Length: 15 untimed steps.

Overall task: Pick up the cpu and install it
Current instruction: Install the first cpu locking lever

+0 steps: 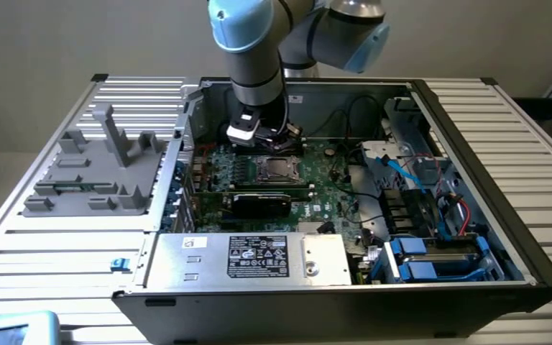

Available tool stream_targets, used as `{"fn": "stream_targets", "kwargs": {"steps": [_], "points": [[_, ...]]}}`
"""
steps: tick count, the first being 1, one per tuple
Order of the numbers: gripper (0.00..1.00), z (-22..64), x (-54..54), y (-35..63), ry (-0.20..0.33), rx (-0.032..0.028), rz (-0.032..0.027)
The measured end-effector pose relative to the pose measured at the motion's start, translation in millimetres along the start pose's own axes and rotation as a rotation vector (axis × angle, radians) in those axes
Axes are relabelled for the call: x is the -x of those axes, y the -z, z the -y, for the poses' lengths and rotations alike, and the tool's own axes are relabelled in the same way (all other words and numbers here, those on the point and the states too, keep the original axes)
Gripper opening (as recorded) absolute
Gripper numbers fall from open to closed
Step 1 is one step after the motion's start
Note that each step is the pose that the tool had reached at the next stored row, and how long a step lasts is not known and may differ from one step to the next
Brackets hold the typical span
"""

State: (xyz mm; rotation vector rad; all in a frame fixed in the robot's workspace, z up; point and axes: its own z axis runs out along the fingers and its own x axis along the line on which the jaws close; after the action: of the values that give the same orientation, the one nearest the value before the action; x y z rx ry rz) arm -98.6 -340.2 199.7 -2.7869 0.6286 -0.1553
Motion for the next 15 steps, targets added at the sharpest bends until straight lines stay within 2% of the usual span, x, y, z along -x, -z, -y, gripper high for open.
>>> {"fn": "stream_targets", "kwargs": {"steps": [4, 11, 13, 15], "points": [[0.11, -4.7, 11.2, 3.2, 0.000, -0.0002, 0.0002], [0.11, -7.4, 20.1, 9.4, -0.001, -0.0010, -0.0003], [0.11, -7.8, 21.2, 9.6, -0.003, -0.0028, -0.0012], [0.11, -8.2, 22.0, 9.8, -0.004, -0.0075, -0.0020]]}}
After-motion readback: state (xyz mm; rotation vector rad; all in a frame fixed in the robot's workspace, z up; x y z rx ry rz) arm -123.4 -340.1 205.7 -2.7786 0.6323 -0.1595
